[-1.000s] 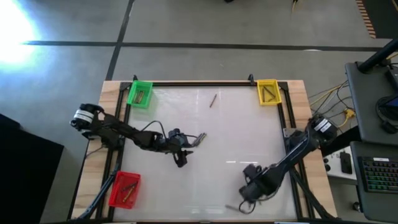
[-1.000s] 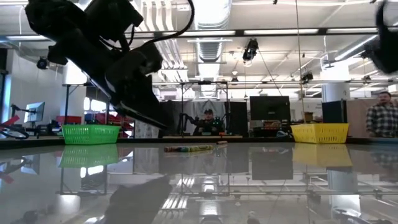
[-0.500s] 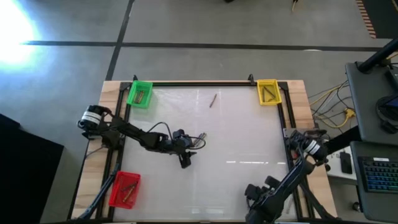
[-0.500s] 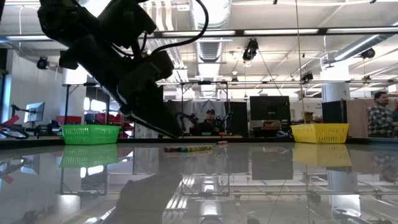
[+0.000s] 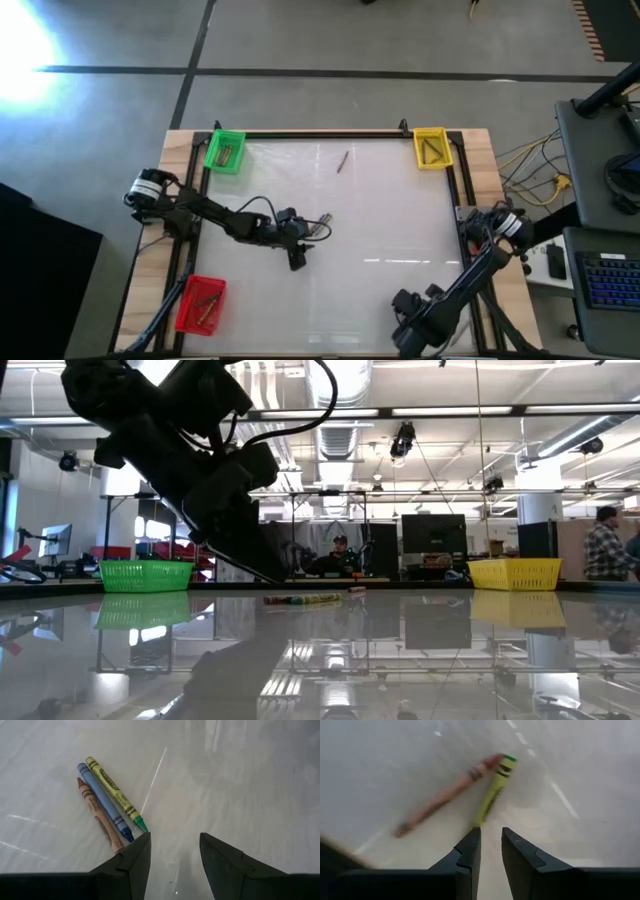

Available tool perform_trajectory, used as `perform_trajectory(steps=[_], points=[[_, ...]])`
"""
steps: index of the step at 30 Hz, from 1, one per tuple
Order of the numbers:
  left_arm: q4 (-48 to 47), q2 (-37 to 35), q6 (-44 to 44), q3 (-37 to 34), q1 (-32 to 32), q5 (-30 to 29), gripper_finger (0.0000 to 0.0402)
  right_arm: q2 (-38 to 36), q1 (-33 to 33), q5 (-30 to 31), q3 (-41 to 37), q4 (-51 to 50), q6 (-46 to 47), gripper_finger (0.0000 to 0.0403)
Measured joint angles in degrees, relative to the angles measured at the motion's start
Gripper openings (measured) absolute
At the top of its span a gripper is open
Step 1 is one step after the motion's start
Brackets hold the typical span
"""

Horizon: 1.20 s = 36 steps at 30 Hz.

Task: Sort crayons
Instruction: Put the green crayon into the yellow basket

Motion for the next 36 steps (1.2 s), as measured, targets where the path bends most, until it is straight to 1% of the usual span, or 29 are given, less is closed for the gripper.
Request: perform_trajectory(steps=[5, 8, 13, 19, 24, 26, 28, 31, 36], points=[[-0.1, 0.0, 0.2, 0.0, 0.0, 0.0, 0.0152, -2.8, 0.0, 1.6, -3.6, 6.9, 2.0, 0.0068], [-0.1, 0.0, 0.3, 0.0, 0.0, 0.0, 0.0152, -3.1, 0.0, 2.0, -5.3, 8.2, 3.0, 0.0068], [-0.2, 0.0, 0.4, -0.1, 0.1, 0.0, 0.0152, -2.5, 0.0, 1.7, -8.1, 13.2, 2.7, 0.0068], [-0.2, 0.0, 0.4, -0.1, 0.1, 0.0, 0.0152, -2.6, 0.0, 1.9, -9.1, 13.6, -0.2, 0.0064], [-0.2, 0.0, 0.4, -0.1, 0.1, 0.0, 0.0152, -2.8, -0.1, 2.6, -8.7, 13.1, -2.8, 0.0036], [-0.2, 0.0, 0.4, -0.1, 0.1, 0.0, 0.0152, -2.9, -0.2, 3.6, -8.4, 12.9, -3.2, 0.0022], [-0.2, 0.0, 0.4, -0.1, 0.1, 0.0, 0.0152, -3.3, -0.3, 6.5, -8.1, 12.1, -4.0, 0.0013], [-0.2, 0.0, 0.4, -0.1, 0.1, 0.0, 0.0152, -4.5, -1.3, 10.3, -8.0, 11.6, -5.4, 0.0009], [-0.2, -0.1, 0.4, -0.1, 0.1, 0.0, 0.0152, -8.0, -4.5, 16.0, -8.1, 7.7, -9.5, 0.0009]])
